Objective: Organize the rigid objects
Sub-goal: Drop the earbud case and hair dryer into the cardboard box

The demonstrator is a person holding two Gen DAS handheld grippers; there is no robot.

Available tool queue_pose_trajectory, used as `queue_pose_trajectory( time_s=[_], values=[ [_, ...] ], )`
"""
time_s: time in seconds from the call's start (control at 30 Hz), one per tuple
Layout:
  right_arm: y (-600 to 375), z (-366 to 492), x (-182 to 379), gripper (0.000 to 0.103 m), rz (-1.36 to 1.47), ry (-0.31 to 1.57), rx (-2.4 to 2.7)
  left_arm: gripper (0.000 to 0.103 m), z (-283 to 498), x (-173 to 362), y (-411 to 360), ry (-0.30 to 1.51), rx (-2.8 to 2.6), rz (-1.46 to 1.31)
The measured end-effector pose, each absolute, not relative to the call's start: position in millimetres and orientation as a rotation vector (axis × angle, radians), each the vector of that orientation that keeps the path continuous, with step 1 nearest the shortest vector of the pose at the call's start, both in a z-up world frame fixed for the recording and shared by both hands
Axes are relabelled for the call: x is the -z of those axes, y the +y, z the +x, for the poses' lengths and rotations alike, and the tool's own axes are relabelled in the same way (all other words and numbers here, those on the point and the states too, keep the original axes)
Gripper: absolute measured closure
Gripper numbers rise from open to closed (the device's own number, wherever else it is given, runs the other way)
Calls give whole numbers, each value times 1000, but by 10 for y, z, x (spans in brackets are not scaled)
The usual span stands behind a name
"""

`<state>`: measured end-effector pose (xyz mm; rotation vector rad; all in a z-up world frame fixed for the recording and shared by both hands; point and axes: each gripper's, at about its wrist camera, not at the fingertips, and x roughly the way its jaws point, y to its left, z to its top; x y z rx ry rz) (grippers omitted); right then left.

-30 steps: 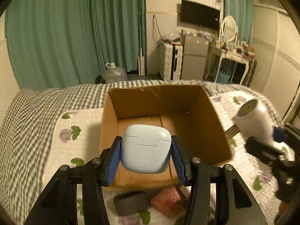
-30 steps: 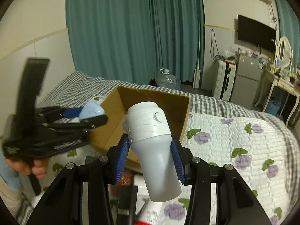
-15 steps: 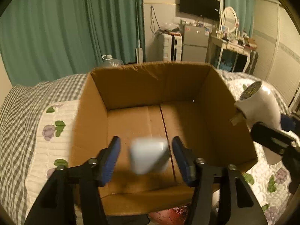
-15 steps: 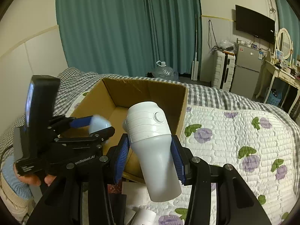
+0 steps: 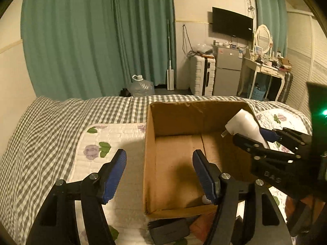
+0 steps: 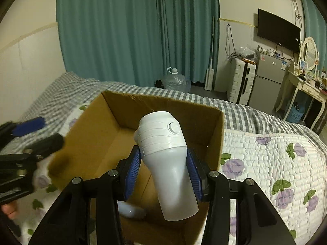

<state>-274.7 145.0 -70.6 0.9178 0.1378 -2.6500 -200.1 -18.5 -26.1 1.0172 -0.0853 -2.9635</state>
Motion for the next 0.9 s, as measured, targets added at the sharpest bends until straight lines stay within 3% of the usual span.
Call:
queue_pose_trajectory(
  time_s=[0.03, 0.07, 0.13, 0.57, 0.9],
  values=[
    [1442, -2729, 711, 51, 916, 141, 2651, 33, -1999, 270, -200, -82, 2959, 1021],
    [1446, -2703, 698, 31, 914, 141, 2653, 33, -1994, 275, -215, -76, 2953, 1023],
    [1483, -2644, 610, 21, 893, 119, 2664, 33, -1971, 262, -243, -56, 2951, 1028],
    [1565, -1381, -59, 21, 921, 264, 2654, 33, -1085, -197, -319, -69, 2971, 942],
    [1371, -872, 755, 22, 1136, 299, 2489, 33, -635, 324, -423, -35, 2912, 1050]
  ],
)
